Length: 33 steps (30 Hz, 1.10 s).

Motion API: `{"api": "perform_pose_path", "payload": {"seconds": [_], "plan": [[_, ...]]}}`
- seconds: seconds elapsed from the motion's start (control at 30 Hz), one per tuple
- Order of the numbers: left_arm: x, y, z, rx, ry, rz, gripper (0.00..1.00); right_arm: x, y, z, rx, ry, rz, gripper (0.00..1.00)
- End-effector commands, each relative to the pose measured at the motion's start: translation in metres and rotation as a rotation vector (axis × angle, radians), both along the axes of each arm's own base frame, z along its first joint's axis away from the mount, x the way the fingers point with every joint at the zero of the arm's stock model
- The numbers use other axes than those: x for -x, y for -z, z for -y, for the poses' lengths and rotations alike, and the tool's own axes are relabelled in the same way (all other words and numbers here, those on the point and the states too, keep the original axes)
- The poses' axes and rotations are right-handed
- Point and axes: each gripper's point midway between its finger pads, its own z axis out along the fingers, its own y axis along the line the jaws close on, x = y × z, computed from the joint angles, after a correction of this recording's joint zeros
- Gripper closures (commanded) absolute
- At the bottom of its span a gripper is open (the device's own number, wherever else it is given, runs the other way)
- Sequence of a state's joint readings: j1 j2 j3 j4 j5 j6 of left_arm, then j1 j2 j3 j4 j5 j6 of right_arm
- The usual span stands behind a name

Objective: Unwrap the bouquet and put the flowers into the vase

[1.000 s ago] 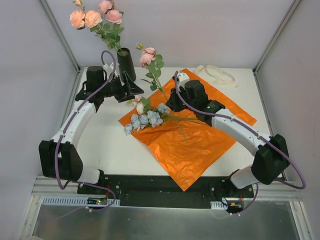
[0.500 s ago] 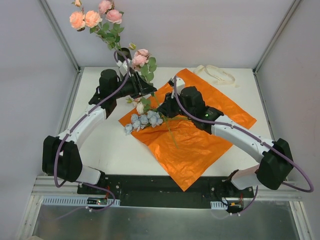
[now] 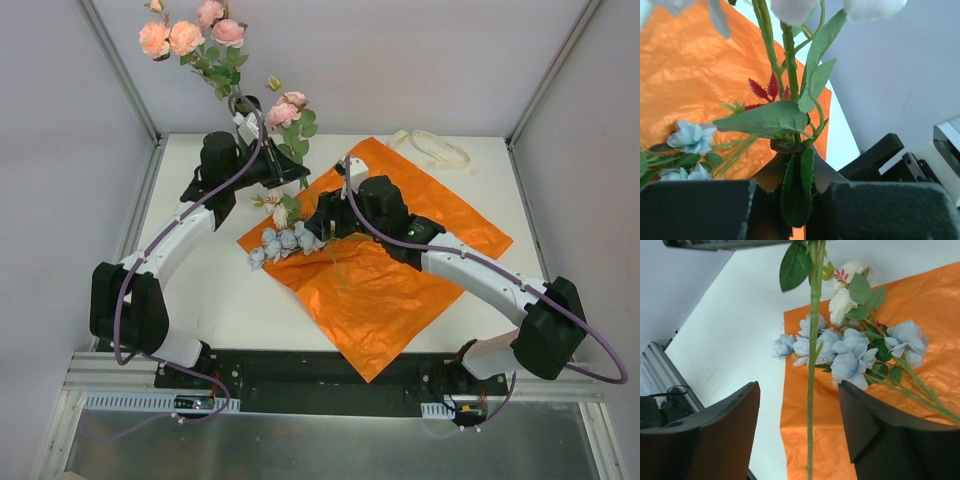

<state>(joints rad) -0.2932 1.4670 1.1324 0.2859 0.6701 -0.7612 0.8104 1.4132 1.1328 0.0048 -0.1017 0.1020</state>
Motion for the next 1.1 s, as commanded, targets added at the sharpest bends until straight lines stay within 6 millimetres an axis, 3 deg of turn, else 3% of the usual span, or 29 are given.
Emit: {"api": "perform_pose_path", "payload": {"seconds": [0.0, 0.3, 0.47, 0.63, 0.87, 0.97, 1.07], "plan": [[-0.026, -0.051, -0.02, -0.093, -0.108, 0.237, 1.0, -0.008, -0.023, 0.001, -0.035, 0.042, 0.063, 0.22], [-0.085, -0.135, -0.115, -0.421, -0.62, 0.641, 1.0, -0.001, -0.008, 0.018, 0.055, 0.026, 0.086, 0.03], [-0.108, -0.205, -0.146, -0.467, -0.779, 0.829, 1.0, -0.001, -0.001, 0.023, 0.074, 0.041, 0.085, 0.01], [-0.12, -0.265, -0.163, -0.428, -0.867, 0.978, 1.0, -0.002, 0.006, 0.025, 0.097, 0.04, 0.071, 0.01], [-0.139, -0.293, -0.185, -0.501, -0.956, 1.09, 1.0, -0.005, 0.008, 0.03, 0.13, 0.045, 0.081, 0.0], [-0.148, -0.292, -0.191, -0.496, -0.967, 1.094, 1.0, -0.004, 0.01, 0.032, 0.153, 0.039, 0.079, 0.01], [-0.162, -0.276, -0.195, -0.49, -0.968, 1.073, 1.0, -0.005, 0.012, 0.035, 0.175, 0.033, 0.081, 0.01]]}}
